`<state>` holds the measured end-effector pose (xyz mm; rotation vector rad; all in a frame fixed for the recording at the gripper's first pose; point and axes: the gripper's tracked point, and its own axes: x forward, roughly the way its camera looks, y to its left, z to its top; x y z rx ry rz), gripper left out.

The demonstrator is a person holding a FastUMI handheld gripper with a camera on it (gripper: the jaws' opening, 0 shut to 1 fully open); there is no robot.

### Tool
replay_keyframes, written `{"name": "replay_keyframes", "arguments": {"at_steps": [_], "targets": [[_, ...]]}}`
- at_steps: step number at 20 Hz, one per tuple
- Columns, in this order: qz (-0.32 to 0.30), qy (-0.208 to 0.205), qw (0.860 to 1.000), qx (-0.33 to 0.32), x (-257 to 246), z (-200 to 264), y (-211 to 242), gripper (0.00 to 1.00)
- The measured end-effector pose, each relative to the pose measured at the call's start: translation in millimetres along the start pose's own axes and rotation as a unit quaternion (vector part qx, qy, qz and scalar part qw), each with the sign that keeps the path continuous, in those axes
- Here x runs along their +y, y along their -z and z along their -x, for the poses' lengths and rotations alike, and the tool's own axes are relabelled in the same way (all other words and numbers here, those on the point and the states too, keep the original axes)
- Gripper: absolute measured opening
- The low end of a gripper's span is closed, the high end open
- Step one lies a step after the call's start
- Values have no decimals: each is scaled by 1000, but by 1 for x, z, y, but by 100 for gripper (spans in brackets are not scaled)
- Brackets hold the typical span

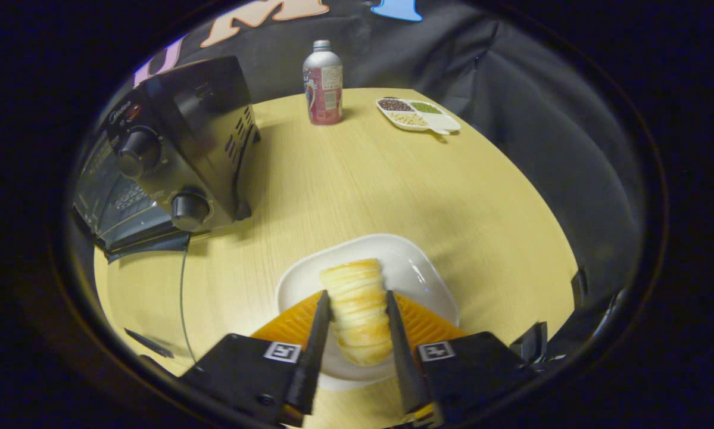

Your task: Open the toaster oven, put the food inside, and close the toaster oven door.

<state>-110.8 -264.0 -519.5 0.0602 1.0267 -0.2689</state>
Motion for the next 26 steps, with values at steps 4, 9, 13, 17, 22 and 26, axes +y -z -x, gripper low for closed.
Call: {"name": "replay_keyframes", "arguments": {"at_steps": [4, 9, 13, 17, 22, 26], "targets": [[-10, 11, 1000, 0, -2, 1, 0, 44], [-39, 26, 999, -22, 5, 9, -8, 44], [-82, 6, 995, -52, 21, 29, -18, 44], [-111, -19, 990, -81, 45, 59, -28, 44], [-140, -64, 982, -110, 94, 92, -36, 44], [-169, -118, 972, -115, 146, 106, -32, 43]]}}
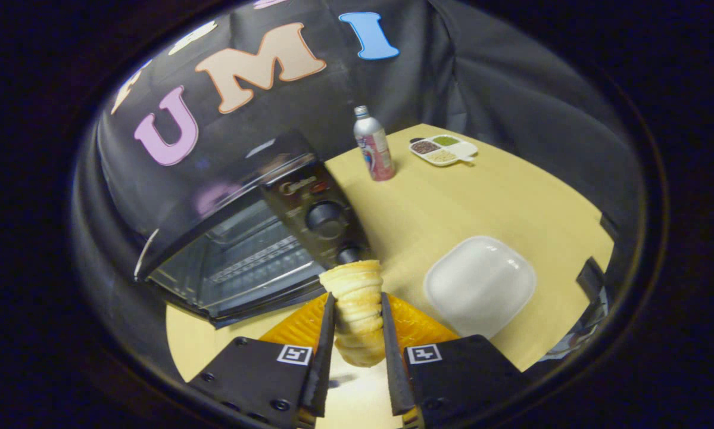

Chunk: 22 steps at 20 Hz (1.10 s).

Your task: Open the toaster oven, put the food inside, and close the toaster oven door.

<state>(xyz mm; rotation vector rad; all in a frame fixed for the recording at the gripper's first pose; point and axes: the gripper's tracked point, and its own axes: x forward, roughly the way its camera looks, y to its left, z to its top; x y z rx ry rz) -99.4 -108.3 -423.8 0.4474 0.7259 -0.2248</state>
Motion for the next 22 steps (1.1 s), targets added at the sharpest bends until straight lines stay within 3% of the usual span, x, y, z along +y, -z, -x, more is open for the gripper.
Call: {"name": "replay_keyframes", "arguments": {"at_steps": [8, 17, 22], "targets": [[-89, -72, 993, -14, 86, -8, 11, 43], [-174, -96, 979, -38, 147, -42, 14, 43], [-197, -84, 975, -50, 154, -59, 14, 44]]}}
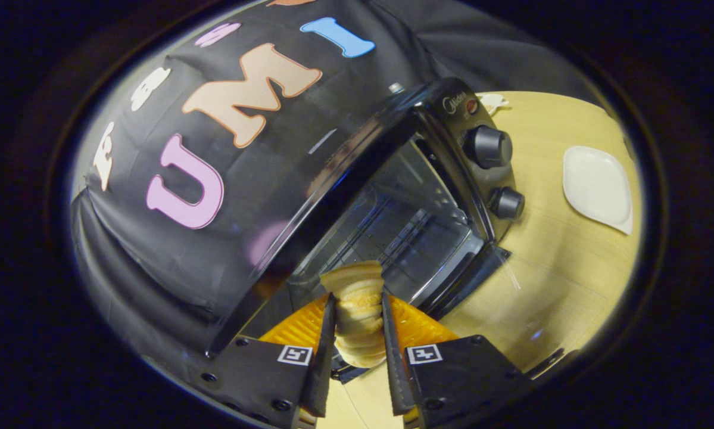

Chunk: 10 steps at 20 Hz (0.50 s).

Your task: Open the toaster oven, put the food inside, and close the toaster oven door.

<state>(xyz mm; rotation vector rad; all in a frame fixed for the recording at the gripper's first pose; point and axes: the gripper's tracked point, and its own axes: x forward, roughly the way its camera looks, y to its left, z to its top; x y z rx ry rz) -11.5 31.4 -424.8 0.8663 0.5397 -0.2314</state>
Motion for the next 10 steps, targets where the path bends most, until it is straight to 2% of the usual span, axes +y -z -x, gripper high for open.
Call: {"name": "replay_keyframes", "arguments": {"at_steps": [5, 9, 10], "targets": [[-19, 0, 1000, -21, 4, -22, -10, 45], [-14, 3, 999, -36, 2, -21, -14, 46], [-14, -2, 999, -37, 4, -21, -14, 50]]}}
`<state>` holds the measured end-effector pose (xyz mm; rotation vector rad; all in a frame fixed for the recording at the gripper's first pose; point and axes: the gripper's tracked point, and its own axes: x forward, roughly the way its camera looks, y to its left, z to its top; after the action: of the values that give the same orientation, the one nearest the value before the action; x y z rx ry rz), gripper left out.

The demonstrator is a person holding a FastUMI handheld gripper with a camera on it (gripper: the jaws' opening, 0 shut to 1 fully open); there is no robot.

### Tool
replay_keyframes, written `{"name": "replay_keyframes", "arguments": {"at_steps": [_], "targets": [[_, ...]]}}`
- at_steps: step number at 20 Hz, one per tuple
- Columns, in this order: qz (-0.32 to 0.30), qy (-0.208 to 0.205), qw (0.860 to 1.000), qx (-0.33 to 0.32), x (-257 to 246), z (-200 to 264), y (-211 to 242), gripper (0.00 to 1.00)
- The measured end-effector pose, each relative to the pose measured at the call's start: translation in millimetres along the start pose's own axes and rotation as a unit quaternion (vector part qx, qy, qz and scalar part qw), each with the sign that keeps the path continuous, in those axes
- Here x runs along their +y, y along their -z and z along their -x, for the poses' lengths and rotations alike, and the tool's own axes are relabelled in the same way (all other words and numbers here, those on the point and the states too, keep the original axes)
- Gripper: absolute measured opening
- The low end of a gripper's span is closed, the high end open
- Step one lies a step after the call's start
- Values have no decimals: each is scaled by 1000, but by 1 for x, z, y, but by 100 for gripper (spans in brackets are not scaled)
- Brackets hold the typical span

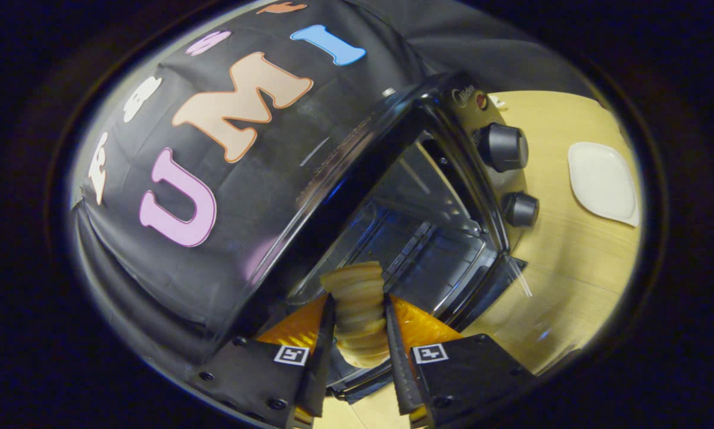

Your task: Open the toaster oven, put the food inside, and close the toaster oven door.

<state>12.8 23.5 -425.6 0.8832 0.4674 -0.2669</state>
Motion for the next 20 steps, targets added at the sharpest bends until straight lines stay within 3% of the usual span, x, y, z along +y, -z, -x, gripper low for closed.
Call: {"name": "replay_keyframes", "arguments": {"at_steps": [14, 20], "targets": [[52, 6, 999, 15, -15, 24, 7, 92], [111, 6, 993, 45, -40, 58, 12, 93]]}}
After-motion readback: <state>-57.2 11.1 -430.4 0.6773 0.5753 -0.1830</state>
